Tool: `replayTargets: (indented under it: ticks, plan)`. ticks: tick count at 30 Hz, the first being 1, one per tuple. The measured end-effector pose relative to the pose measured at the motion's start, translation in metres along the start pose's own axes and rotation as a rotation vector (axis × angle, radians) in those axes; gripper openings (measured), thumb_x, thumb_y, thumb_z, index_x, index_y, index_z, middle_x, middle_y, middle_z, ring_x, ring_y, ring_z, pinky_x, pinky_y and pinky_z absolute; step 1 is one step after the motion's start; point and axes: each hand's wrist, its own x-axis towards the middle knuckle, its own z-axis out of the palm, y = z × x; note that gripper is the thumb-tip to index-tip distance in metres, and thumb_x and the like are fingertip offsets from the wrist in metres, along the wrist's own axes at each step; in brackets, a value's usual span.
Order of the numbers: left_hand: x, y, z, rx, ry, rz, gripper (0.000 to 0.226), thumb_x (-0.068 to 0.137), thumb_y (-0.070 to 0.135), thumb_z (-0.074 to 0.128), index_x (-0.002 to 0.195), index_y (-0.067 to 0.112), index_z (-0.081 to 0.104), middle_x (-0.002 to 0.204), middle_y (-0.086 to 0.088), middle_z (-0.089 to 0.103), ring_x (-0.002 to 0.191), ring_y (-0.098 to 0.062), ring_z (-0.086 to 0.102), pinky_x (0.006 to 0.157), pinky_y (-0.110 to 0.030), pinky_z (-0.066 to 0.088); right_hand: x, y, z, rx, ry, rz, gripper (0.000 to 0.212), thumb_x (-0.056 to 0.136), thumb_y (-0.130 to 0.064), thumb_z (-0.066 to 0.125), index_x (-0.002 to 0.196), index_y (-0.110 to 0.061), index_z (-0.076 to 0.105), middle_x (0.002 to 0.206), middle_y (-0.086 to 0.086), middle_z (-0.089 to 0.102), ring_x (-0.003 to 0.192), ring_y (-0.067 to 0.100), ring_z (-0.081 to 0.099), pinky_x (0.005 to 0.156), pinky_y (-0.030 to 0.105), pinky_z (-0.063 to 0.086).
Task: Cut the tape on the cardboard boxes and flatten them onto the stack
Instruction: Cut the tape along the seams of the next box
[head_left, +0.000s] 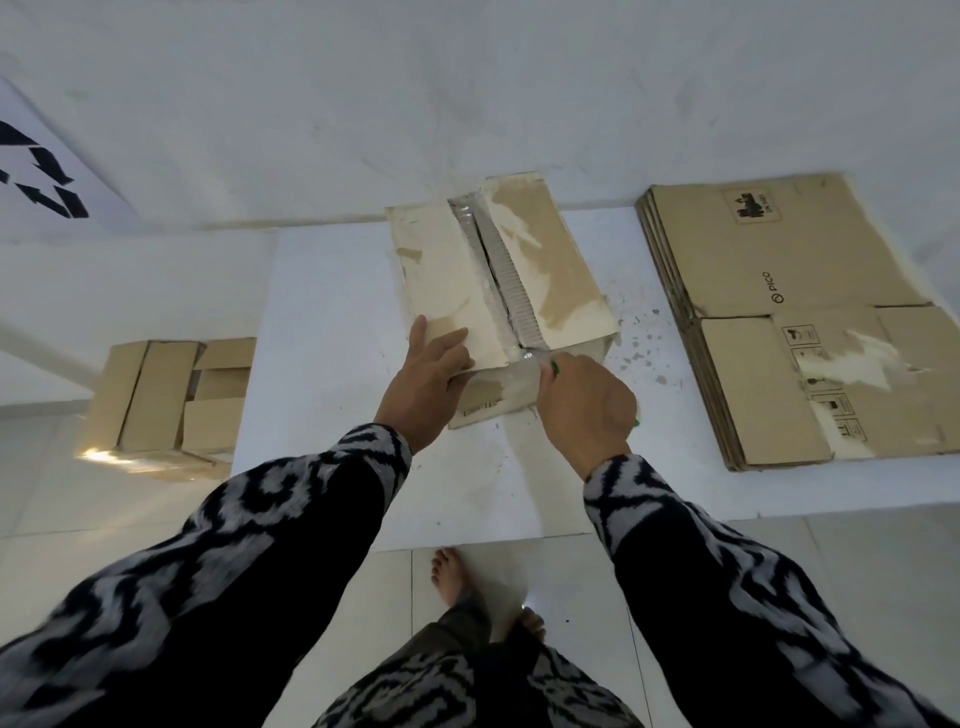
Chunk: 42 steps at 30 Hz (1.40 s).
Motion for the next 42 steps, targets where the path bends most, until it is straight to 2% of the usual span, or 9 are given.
replayTargets:
  ticks: [5,16,22,25,27,29,33,38,42]
  plan:
    - [0.0,-0.004,-0.001,0.005,-0.027,0.027,0.014,0.099,0.017,0.055,0.093,0.006,0.059,0.141,-0.01,0.053,0.148,-0.043,0.017,0.112,-0.044,0.032,-0.002,0.018,-0.006,-0.068,-0.009,0.007,0.041,0.106,-0.038,0.028,0.097,-0.017,0.062,0.095,0.001,0.063,0.071,0.016,0.046,0.06,0.028,0.032]
    - [-0.004,-0.003,-0.005,-0.021,0.0,0.018,0.011,0.098,0.017,0.059,0.1,0.005,0.059,0.147,-0.003,0.048,0.151,-0.032,0.009,0.099,-0.032,0.037,-0.011,0.068,-0.032,0.017,-0.001,-0.091,0.034,0.099,-0.053,0.038,0.099,-0.025,0.058,0.076,-0.011,0.059,0.065,0.014,0.054,0.053,0.027,0.033]
    - [-0.003,-0.024,-0.03,-0.057,-0.112,0.099,0.012,0.095,0.01,0.061,0.107,0.009,0.062,0.149,0.002,0.044,0.151,-0.023,0.012,0.106,-0.037,0.04,0.051,0.072,-0.041,0.236,-0.115,-0.067,0.083,0.078,-0.082,0.05,0.147,-0.038,0.035,0.12,-0.002,0.066,0.106,0.023,0.064,0.08,0.034,0.053]
    - [-0.004,-0.042,-0.064,-0.01,-0.139,0.077,0.024,0.092,0.007,0.061,0.108,0.025,0.057,0.152,0.011,0.039,0.146,-0.014,0.029,0.101,-0.041,0.048,0.038,0.066,-0.034,0.146,-0.185,-0.141,0.064,0.077,-0.087,0.038,0.099,-0.035,0.068,0.088,-0.007,0.071,0.076,0.012,0.064,0.059,0.025,0.042]
    - [-0.009,-0.049,-0.08,0.01,-0.125,-0.087,0.034,0.091,0.01,0.058,0.112,0.036,0.051,0.155,0.016,0.03,0.146,-0.016,0.026,0.1,-0.044,0.046,0.014,0.053,-0.028,0.113,-0.142,-0.252,0.073,0.076,-0.09,0.026,0.054,-0.023,0.044,0.048,-0.007,0.041,0.043,0.008,0.037,0.045,0.023,0.022]
    - [-0.015,-0.05,-0.08,0.041,-0.098,-0.242,0.037,0.094,0.025,0.054,0.128,0.034,0.046,0.16,0.01,0.02,0.15,-0.022,0.014,0.106,-0.05,0.038,0.017,0.046,-0.026,0.276,-0.035,-0.183,0.072,0.082,-0.083,0.03,0.052,-0.018,0.04,0.046,-0.005,0.03,0.042,0.01,0.029,0.043,0.026,0.018]
    - [-0.001,-0.015,-0.058,-0.2,-0.031,-0.679,0.083,0.089,0.059,0.055,0.152,0.017,0.019,0.158,-0.013,0.019,0.143,-0.031,0.028,0.115,-0.047,0.028,0.101,0.035,-0.039,0.495,0.091,-0.001,0.032,0.092,-0.055,0.056,0.106,-0.027,0.065,0.072,-0.003,0.062,0.065,0.015,0.059,0.054,0.027,0.044]
    - [0.017,-0.019,-0.048,-0.207,0.019,-0.7,0.073,0.092,0.043,0.063,0.147,0.021,0.02,0.146,-0.016,0.027,0.109,-0.03,0.052,0.1,-0.04,0.041,0.193,0.033,-0.04,0.526,-0.124,0.02,0.065,0.093,-0.051,0.058,0.15,-0.028,0.037,0.142,0.004,0.053,0.122,0.026,0.054,0.096,0.035,0.044]
    - [0.059,-0.072,-0.066,-0.041,0.077,-0.588,0.066,0.097,0.031,0.058,0.149,0.011,0.023,0.152,-0.015,0.027,0.136,-0.033,0.038,0.11,-0.043,0.034,0.185,0.037,-0.035,0.479,-0.155,0.05,0.045,0.088,-0.061,0.058,0.099,-0.018,0.065,0.098,0.005,0.069,0.086,0.023,0.063,0.071,0.034,0.049]
